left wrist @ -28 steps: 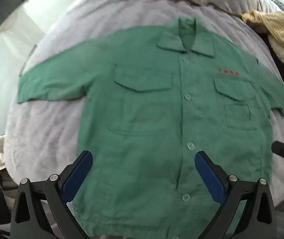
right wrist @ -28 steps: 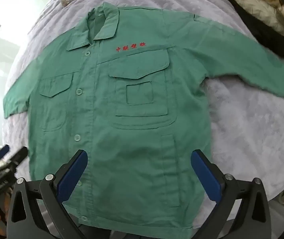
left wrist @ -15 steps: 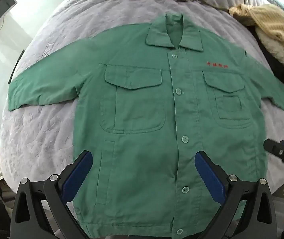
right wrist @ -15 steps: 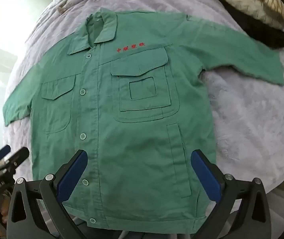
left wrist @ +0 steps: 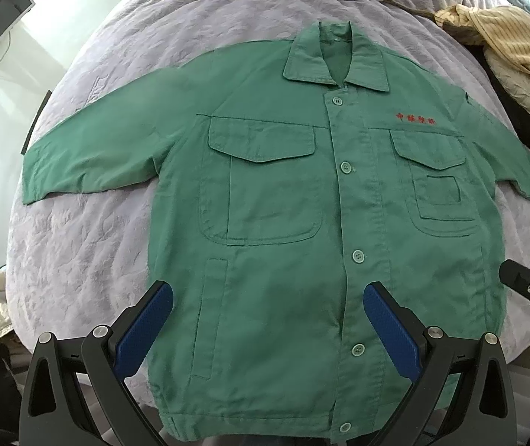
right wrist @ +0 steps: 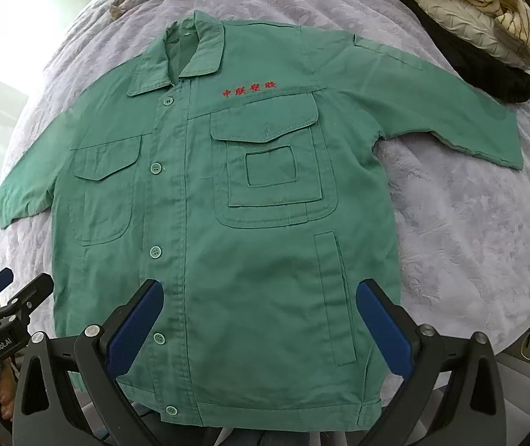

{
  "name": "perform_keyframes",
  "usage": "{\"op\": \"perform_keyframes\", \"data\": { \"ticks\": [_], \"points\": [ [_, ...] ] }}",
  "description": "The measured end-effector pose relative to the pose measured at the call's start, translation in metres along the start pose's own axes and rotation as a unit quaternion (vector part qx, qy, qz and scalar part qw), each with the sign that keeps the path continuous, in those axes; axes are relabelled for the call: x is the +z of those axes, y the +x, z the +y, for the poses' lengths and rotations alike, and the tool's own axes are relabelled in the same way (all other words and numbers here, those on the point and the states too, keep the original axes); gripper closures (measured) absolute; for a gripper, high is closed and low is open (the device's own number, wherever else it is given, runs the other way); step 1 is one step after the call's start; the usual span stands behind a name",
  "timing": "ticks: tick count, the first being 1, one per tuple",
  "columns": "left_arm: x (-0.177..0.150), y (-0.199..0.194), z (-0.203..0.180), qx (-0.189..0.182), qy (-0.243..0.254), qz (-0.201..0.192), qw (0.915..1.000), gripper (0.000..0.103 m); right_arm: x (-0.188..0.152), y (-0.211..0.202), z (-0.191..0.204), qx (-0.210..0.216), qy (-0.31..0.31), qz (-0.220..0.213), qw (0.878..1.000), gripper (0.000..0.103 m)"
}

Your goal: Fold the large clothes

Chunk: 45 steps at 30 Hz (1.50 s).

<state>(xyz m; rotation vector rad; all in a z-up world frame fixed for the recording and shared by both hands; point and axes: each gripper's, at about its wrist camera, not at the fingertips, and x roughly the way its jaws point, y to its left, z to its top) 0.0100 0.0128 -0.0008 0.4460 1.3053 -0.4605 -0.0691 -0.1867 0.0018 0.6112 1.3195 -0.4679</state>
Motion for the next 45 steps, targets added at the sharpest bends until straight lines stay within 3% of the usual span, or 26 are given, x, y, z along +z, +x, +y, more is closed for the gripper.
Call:
{"op": "perform_keyframes", "data": {
  "ticks": [45],
  "points": [
    [-0.0031, 0.0011, 0.0029, 0.002, -0.011, 0.007, 0.9999, 0.0, 0.0006, 0.0012, 0.0001, -0.003, 0.003, 0.005, 1.0, 0.0]
  ]
}}
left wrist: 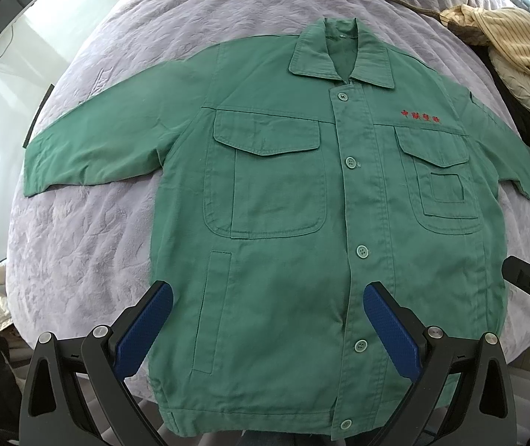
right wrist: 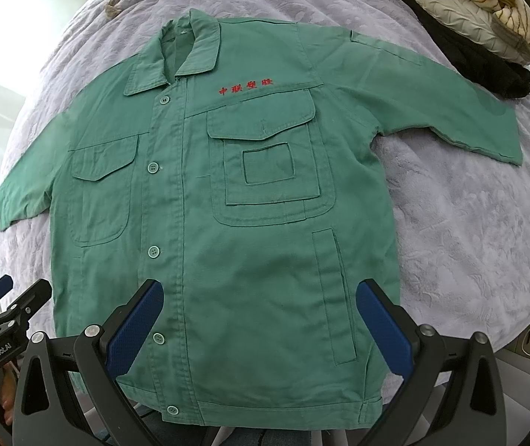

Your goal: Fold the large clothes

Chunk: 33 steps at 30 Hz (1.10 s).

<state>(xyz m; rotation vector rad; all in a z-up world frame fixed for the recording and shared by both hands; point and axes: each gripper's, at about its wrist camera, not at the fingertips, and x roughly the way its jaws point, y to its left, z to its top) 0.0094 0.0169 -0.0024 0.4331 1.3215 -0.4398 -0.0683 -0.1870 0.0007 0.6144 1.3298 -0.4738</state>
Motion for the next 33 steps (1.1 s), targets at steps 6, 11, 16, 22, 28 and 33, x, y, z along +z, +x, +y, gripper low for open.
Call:
{"op": "perform_keyframes", "data": {
  "ticks": [6, 11, 16, 22, 28, 33],
  "points": [
    [0.0, 0.0, 0.0, 0.0, -0.004, 0.002, 1.0, 0.0, 0.001, -0.001, 0.0, 0.001, 0.0, 0.0, 1.0, 0.0],
    [0.0, 0.0, 0.001, -0.001, -0.004, 0.002, 1.0, 0.0, 0.0, -0.001, 0.0, 0.001, 0.001, 0.0, 1.0, 0.0],
    [0.0, 0.0, 0.001, -0.002, -0.005, 0.002, 1.0, 0.0, 0.001, -0.001, 0.001, 0.0, 0.0, 0.0, 1.0, 0.0],
    [-0.001, 0.001, 0.003, -0.006, -0.009, 0.004, 0.9999, 0.0, 0.0, 0.0, 0.0, 0.001, 0.002, 0.001, 1.0, 0.0],
    [-0.001, 0.004, 0.008, -0.014, -0.013, 0.007, 0.9998, 0.0, -0.001, 0.001, 0.006, -0.001, 0.003, 0.002, 1.0, 0.0],
    [-0.001, 0.006, 0.013, -0.024, -0.016, 0.005, 0.9996, 0.0, -0.001, 0.004, 0.013, -0.001, 0.005, 0.004, 1.0, 0.0]
  ]
}}
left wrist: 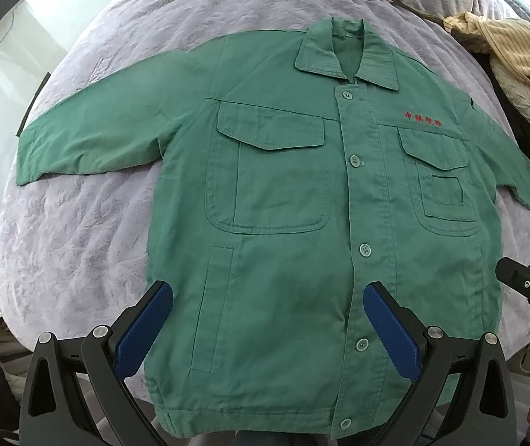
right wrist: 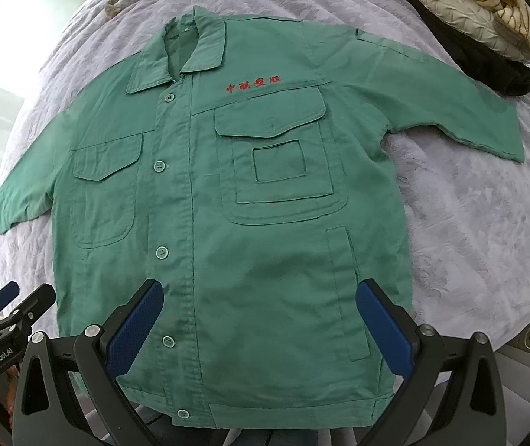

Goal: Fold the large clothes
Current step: 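Grasp the green shirt's sleeve cuff with the left gripper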

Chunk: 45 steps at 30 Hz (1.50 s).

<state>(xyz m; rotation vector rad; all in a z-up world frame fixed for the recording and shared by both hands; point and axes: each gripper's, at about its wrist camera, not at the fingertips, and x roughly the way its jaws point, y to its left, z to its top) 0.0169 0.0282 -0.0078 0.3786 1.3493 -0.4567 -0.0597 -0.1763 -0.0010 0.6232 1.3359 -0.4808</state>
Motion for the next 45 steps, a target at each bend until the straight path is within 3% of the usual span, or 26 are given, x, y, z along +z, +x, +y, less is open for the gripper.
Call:
{"op": "perform_keyframes", "data": {
  "ticks": [4, 8, 11, 15, 21, 26, 31, 33, 35, 36, 37, 38, 40, 45],
  "points": [
    [0.003, 0.003, 0.01, -0.025, -0.015, -0.004, 0.9996, 0.0, -0.001, 0.001, 0.01, 0.004, -0.012, -0.001, 1.0, 0.0],
    [0.01, 0.011, 0.04, -0.071, -0.061, -0.01, 0.9956, 0.0, -0.004, 0.006, 0.028, 0.01, -0.033, 0.004, 0.999, 0.0],
    [0.019, 0.018, 0.074, -0.077, -0.101, -0.028, 0.9916, 0.0, -0.005, 0.013, 0.048, -0.011, -0.064, 0.002, 0.998, 0.0],
    [0.035, 0.031, 0.14, -0.091, -0.167, -0.067, 0.9794, 0.0, -0.006, 0.026, 0.081, -0.018, -0.109, 0.003, 0.994, 0.0],
    [0.059, 0.065, 0.233, -0.043, -0.225, -0.108, 0.9673, 0.0, -0.006, 0.06, 0.133, 0.006, -0.145, 0.028, 0.989, 0.0],
    [0.071, 0.1, 0.304, -0.047, -0.286, -0.118, 0.9498, 0.0, -0.008, 0.079, 0.163, 0.025, -0.165, 0.034, 0.985, 0.0],
    [0.087, 0.136, 0.347, -0.014, -0.288, -0.133, 0.9483, 0.0, -0.009, 0.105, 0.173, 0.029, -0.151, 0.05, 0.987, 0.0],
    [0.093, 0.142, 0.358, -0.013, -0.295, -0.148, 0.944, 0.009, -0.011, 0.11, 0.175, 0.029, -0.143, 0.051, 0.988, 0.0],
    [0.096, 0.147, 0.365, -0.014, -0.305, -0.148, 0.9407, 0.032, -0.011, 0.114, 0.177, 0.03, -0.137, 0.052, 0.989, 0.0],
    [0.096, 0.15, 0.371, -0.019, -0.318, -0.149, 0.936, 0.037, -0.011, 0.116, 0.178, 0.03, -0.136, 0.054, 0.989, 0.0],
    [0.096, 0.15, 0.375, -0.023, -0.324, -0.149, 0.934, 0.053, -0.01, 0.119, 0.179, 0.031, -0.135, 0.056, 0.989, 0.0],
    [0.095, 0.15, 0.38, -0.03, -0.33, -0.15, 0.9316, 0.077, -0.01, 0.121, 0.182, 0.034, -0.136, 0.057, 0.988, 0.0],
    [0.092, 0.147, 0.389, -0.065, -0.335, -0.158, 0.9266, 0.099, -0.009, 0.122, 0.187, 0.04, -0.14, 0.053, 0.988, 0.0],
    [0.091, 0.115, 0.38, -0.107, -0.31, -0.214, 0.9201, 0.1, -0.01, 0.119, 0.188, 0.055, -0.135, 0.037, 0.989, 0.0]
  ]
}}
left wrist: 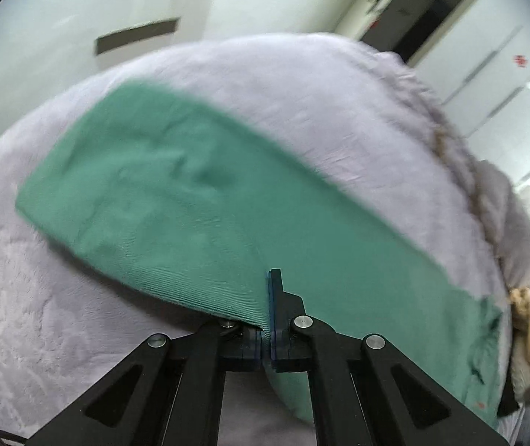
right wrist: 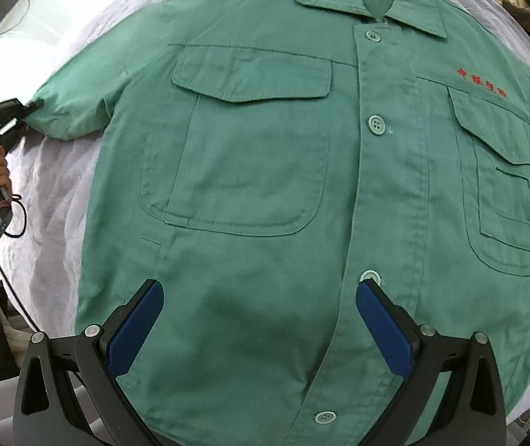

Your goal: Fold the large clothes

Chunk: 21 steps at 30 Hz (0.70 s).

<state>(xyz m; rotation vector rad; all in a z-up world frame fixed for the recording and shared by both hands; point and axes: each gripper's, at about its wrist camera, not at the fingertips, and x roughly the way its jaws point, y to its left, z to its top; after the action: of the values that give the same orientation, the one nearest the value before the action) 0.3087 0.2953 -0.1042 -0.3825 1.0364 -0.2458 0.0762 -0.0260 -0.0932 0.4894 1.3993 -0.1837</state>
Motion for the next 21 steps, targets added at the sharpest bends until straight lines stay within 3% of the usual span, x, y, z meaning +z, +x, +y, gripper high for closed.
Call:
{"op": "perform_keyframes", "data": {
  "ticks": [5, 8, 12, 16, 21],
  "points": [
    [-0.001, -0.038, -0.077, -0.098, 0.083, -0.037, 0.991, 0.1, -0.005, -0.007, -0.012, -0.006, 0.007, -0.018, 1.0, 0.0],
    [-0.015, -0.049, -0.145, -0.168, 0.146, -0.029, 0.9745, 0.1, -0.008, -0.015, -0.031, -0.003, 0.028, -0.034, 0.999, 0.0],
    [-0.058, -0.045, -0.24, -0.241, 0.223, 0.009, 0.9447, 0.1, -0.014, -0.028, -0.061, -0.007, 0.068, -0.064, 0.996, 0.0],
    [-0.129, -0.016, -0.322, -0.247, 0.302, 0.064, 0.9184, 0.1, -0.026, -0.033, -0.092, -0.016, 0.11, -0.08, 0.991, 0.0],
    [-0.223, 0.03, -0.372, -0.143, 0.428, 0.08, 0.8888, 0.099, -0.034, -0.043, -0.139, -0.028, 0.135, -0.086, 0.987, 0.0]
  ]
}}
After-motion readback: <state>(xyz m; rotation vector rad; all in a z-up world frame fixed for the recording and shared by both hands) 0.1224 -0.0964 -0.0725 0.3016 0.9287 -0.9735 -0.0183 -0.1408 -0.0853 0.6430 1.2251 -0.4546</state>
